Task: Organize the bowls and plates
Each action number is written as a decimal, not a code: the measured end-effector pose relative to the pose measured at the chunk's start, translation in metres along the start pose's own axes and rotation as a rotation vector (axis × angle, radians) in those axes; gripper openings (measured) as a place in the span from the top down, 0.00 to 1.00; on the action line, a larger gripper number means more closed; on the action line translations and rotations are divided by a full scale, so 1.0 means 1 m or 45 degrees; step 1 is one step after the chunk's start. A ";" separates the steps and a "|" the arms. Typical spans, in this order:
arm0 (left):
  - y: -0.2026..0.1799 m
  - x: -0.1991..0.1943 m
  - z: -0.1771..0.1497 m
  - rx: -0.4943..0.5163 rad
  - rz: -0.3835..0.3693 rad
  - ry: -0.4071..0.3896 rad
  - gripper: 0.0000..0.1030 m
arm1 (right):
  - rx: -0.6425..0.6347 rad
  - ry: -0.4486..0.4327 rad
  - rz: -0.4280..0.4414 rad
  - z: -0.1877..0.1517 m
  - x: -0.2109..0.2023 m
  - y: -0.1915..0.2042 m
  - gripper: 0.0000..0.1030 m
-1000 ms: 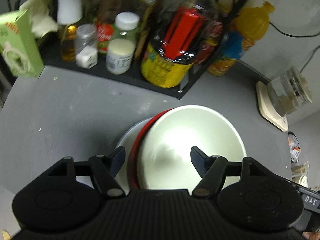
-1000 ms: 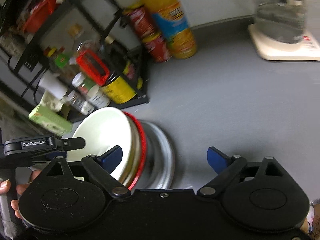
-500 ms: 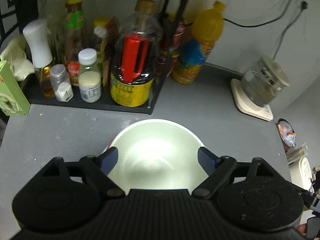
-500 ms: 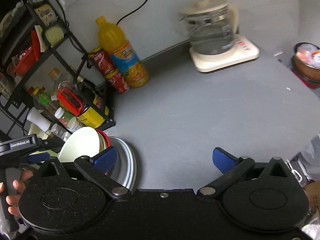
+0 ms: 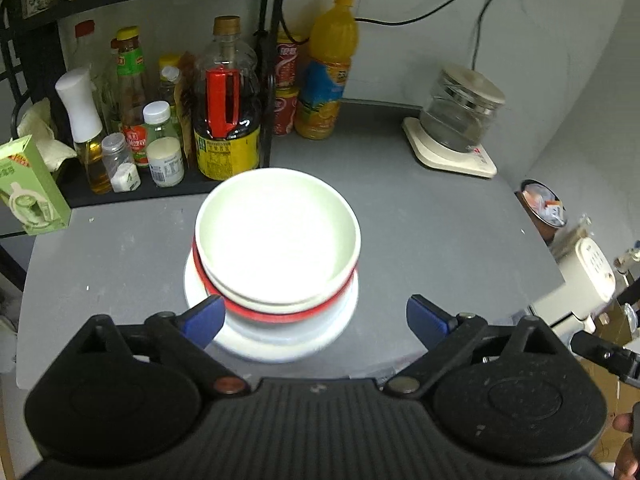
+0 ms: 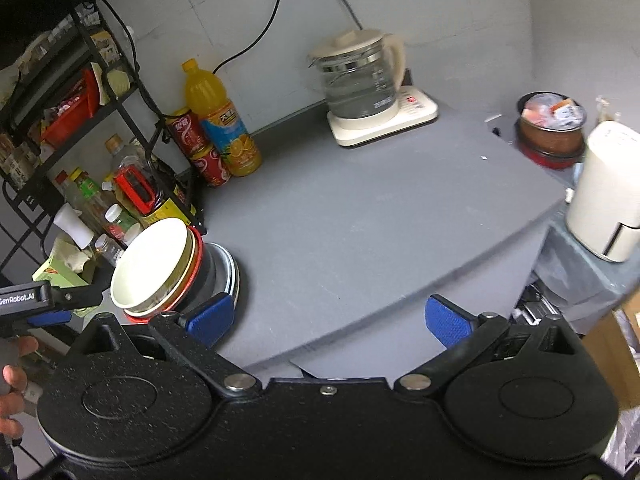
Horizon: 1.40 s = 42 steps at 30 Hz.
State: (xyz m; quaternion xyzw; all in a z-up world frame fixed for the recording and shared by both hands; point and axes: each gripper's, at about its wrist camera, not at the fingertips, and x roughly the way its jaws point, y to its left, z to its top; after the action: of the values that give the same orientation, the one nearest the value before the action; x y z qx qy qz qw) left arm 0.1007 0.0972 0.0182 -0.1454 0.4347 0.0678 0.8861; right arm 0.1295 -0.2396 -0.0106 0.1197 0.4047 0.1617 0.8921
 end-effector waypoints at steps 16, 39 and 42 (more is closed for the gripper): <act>-0.013 -0.068 -0.067 0.099 -0.027 -0.053 0.01 | -0.057 -0.094 -0.051 -0.048 -0.070 0.018 0.00; 0.017 -0.100 -0.115 0.168 -0.047 -0.148 0.01 | -0.169 -0.156 -0.116 -0.096 -0.100 0.046 0.00; 0.019 -0.101 -0.122 0.161 -0.042 -0.143 0.01 | -0.164 -0.146 -0.122 -0.103 -0.103 0.045 0.00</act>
State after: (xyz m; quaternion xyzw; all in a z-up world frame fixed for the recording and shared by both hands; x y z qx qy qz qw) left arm -0.0575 0.0776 0.0235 -0.0923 0.3853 0.0337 0.9176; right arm -0.0209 -0.2297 0.0089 0.0517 0.3469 0.1375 0.9263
